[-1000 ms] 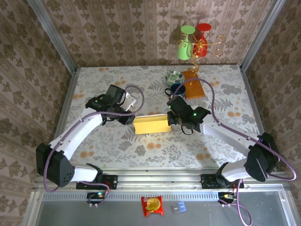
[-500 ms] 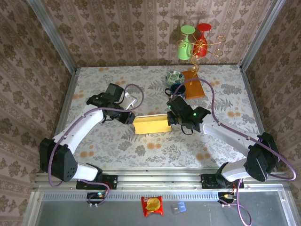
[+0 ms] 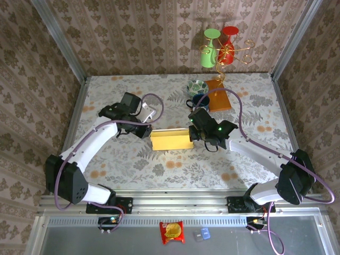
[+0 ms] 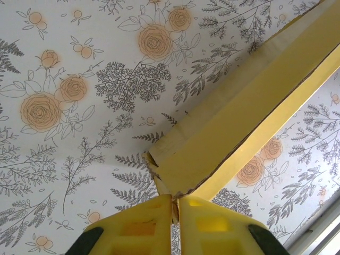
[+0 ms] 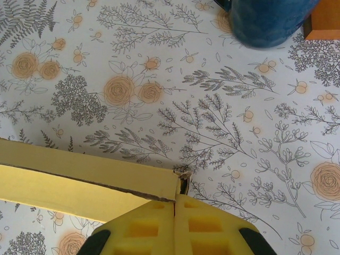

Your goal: Fold the paper box

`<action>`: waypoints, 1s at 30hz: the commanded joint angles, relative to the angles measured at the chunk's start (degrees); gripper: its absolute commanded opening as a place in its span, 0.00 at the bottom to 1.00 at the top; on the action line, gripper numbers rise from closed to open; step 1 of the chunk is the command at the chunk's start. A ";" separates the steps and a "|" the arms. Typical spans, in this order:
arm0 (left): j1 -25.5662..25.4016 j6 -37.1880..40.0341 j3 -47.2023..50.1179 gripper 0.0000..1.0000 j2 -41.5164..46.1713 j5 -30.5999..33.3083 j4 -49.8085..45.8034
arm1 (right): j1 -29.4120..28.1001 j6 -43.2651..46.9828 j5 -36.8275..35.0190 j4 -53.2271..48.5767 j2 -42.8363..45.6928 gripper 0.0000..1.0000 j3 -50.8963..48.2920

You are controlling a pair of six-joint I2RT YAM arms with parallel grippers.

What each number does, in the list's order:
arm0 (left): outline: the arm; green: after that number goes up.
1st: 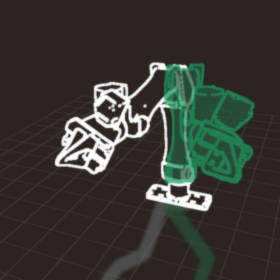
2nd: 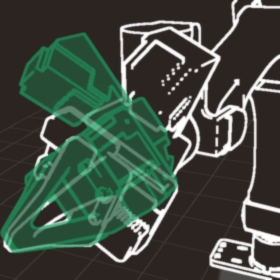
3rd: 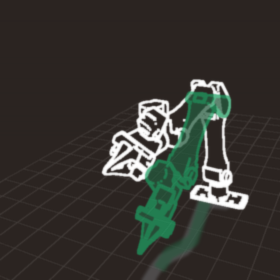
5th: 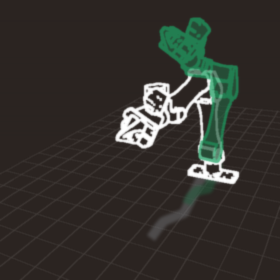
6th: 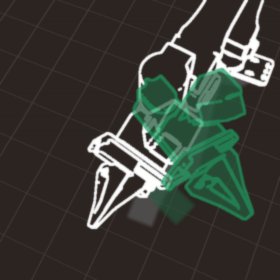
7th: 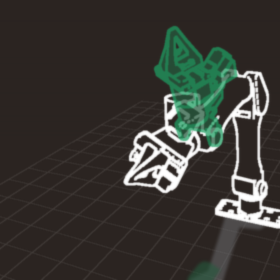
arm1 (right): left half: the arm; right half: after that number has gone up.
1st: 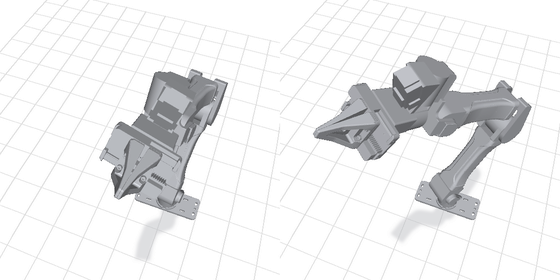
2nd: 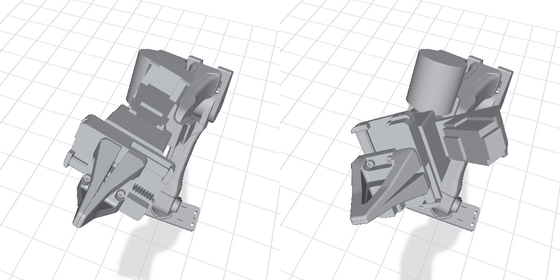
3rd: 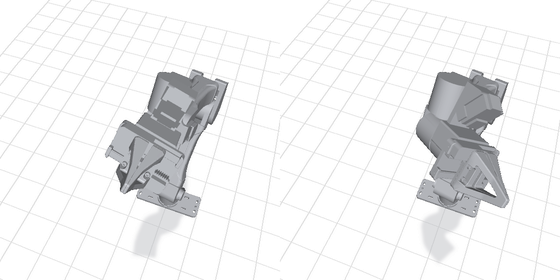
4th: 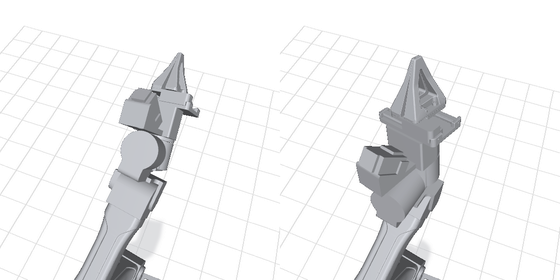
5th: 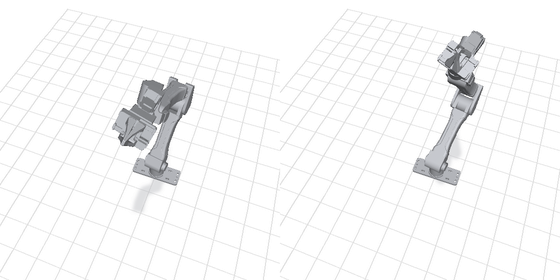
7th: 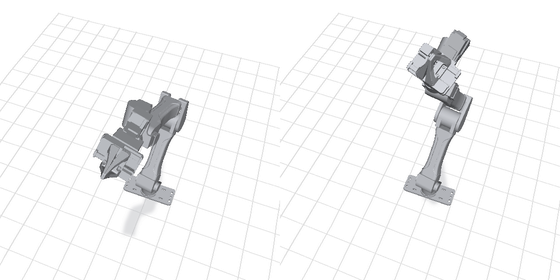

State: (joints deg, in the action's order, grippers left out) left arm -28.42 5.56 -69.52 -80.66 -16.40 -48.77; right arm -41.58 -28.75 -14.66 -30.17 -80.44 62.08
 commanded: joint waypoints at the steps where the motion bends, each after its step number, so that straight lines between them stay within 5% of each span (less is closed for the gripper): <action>1: -1.05 -0.79 -2.17 0.11 -0.87 1.01 -1.98 | -0.35 -0.70 -0.45 -3.22 -1.28 0.00 0.24; 12: -3.74 -8.30 -3.42 0.00 -2.16 5.13 -3.58 | -0.43 -1.06 -0.55 -3.10 -1.16 0.00 0.14; 30: -3.47 -29.54 -2.28 0.00 -2.22 3.33 -1.06 | -0.60 -2.51 -0.44 -2.24 -0.94 0.00 -0.47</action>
State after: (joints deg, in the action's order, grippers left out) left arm -31.83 -19.66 -72.40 -82.67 -10.35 -50.72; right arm -41.58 -30.26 -14.83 -30.13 -80.44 62.08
